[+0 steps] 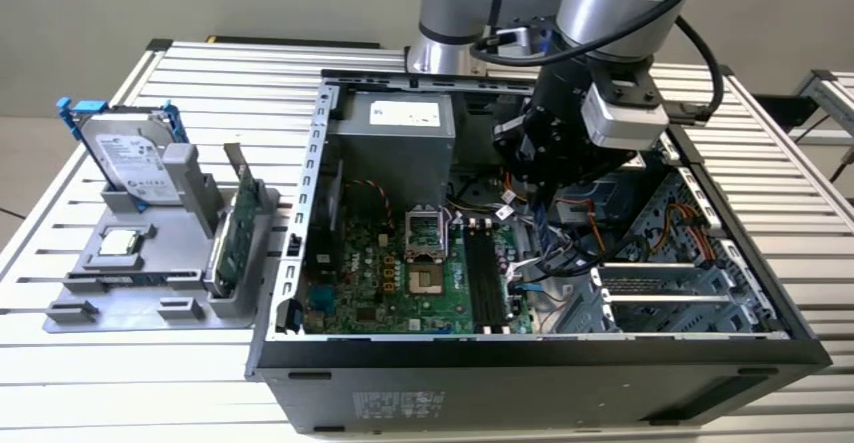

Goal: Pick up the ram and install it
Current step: 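Insert the ram into the slot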

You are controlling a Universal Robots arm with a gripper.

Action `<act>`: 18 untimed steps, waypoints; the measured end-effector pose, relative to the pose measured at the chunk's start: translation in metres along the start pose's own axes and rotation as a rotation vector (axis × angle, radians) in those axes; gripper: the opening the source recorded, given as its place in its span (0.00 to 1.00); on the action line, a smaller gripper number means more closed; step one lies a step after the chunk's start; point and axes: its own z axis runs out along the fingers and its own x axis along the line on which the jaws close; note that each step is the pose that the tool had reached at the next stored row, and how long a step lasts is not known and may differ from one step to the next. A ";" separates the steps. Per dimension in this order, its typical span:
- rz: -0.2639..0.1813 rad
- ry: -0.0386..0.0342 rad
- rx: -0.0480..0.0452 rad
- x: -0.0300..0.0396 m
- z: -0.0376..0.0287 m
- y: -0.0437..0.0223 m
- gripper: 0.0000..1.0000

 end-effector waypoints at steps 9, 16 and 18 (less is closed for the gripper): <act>0.000 0.0000 0.0000 0.0000 0.0021 -0.0001 0.00; 0.000 0.0001 0.0007 0.0000 0.0030 -0.0002 0.00; 0.000 0.0000 0.0002 0.0000 0.0039 -0.0002 0.00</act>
